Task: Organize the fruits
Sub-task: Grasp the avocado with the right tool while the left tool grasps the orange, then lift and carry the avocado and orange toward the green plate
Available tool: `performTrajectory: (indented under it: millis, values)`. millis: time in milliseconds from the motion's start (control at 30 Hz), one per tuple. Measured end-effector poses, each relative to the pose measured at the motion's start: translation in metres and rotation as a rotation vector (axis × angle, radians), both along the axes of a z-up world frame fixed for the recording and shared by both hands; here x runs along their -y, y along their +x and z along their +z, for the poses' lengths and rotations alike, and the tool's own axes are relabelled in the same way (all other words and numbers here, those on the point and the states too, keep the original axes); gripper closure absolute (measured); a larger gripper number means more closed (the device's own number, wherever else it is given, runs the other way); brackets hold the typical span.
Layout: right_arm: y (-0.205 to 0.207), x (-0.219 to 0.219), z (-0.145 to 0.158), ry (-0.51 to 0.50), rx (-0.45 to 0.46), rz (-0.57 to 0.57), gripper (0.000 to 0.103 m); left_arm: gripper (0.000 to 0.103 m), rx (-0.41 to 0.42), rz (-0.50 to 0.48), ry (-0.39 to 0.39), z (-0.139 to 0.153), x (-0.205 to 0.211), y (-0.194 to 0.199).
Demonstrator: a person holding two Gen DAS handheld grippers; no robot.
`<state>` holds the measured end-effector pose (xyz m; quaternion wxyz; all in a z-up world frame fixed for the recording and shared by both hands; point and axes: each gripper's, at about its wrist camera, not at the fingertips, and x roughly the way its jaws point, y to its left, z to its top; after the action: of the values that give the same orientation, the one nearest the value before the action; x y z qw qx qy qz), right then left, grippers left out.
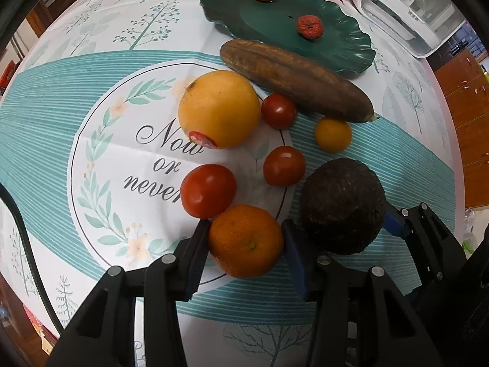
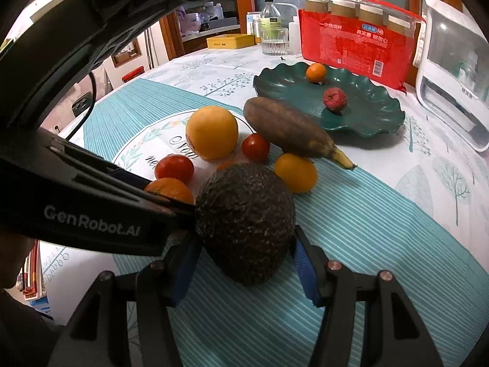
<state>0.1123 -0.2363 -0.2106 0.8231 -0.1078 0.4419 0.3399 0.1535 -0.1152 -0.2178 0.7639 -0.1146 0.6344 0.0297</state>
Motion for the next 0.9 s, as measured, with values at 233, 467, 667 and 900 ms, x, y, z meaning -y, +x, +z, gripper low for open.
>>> performTrajectory:
  millis: [233, 467, 667, 900]
  values:
    - [0.000, 0.007, 0.002, 0.001, -0.038, -0.031, 0.045, 0.058, 0.026, 0.021, 0.010, 0.010, -0.011, -0.011]
    - [-0.005, 0.022, 0.009, 0.012, -0.059, -0.081, 0.046, 0.058, 0.068, 0.035, 0.022, 0.035, -0.023, -0.013]
    - [-0.003, 0.039, 0.038, 0.063, -0.025, -0.137, 0.068, 0.058, 0.108, 0.020, 0.024, 0.062, -0.039, -0.008]
    - [0.023, 0.040, 0.058, -0.013, 0.001, -0.199, 0.098, 0.058, 0.145, -0.010, 0.019, 0.081, -0.058, 0.002]
